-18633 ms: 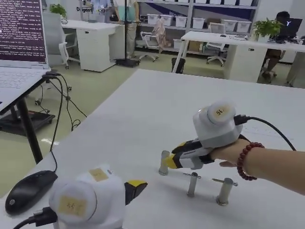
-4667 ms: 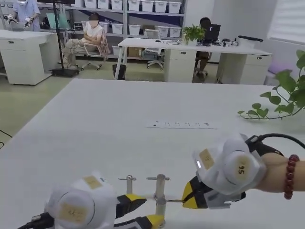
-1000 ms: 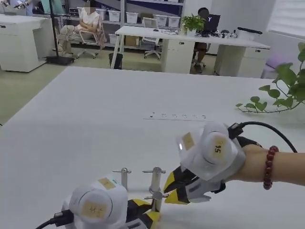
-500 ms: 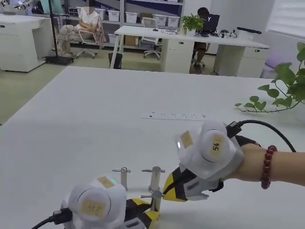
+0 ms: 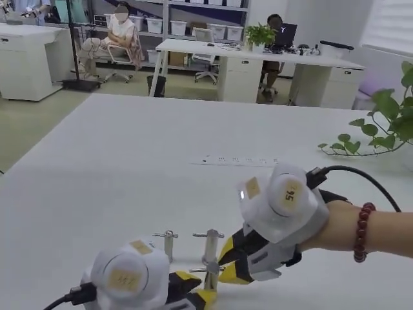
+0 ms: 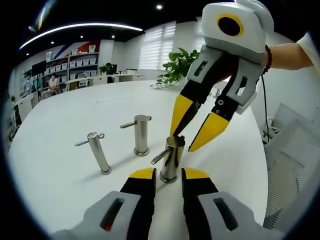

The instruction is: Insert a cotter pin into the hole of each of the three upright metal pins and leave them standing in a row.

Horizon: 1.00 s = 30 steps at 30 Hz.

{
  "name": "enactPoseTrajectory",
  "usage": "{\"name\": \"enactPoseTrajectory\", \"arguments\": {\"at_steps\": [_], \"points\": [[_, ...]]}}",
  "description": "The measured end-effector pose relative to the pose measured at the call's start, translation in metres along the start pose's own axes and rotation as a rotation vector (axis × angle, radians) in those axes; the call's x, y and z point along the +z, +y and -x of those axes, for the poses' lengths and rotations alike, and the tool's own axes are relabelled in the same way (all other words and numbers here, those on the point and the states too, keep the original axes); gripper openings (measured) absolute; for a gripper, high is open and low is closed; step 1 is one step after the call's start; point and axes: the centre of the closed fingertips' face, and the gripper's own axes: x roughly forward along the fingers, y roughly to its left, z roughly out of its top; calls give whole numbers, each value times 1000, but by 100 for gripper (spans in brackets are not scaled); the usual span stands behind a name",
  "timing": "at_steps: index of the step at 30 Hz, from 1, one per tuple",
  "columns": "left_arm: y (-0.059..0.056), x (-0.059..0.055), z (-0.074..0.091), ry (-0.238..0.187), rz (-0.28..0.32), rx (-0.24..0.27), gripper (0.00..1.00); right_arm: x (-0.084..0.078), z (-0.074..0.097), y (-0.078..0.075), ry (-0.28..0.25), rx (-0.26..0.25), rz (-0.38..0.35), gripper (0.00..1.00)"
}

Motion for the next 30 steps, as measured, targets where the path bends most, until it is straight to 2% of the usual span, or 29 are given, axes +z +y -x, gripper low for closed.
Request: {"name": "enactPoseTrajectory", "arguments": {"at_steps": [6,10,13,22,30], "points": [[2,-3,9,14,0,-5,28,5,-8,-2,-34,17,-65,20],[4,1,13,-8,15,-5,31,4,-12,-3,-42,26,-106,20],[3,3,15,-19,21,-7,34,7,-15,-5,-68,36,-156,19],[2,8,19,-49,39,-8,39,6,-18,-4,-80,47,-176,15],[-3,12,28,-79,34,-21,47,6,-18,-6,-102,39,-183,13]]}}
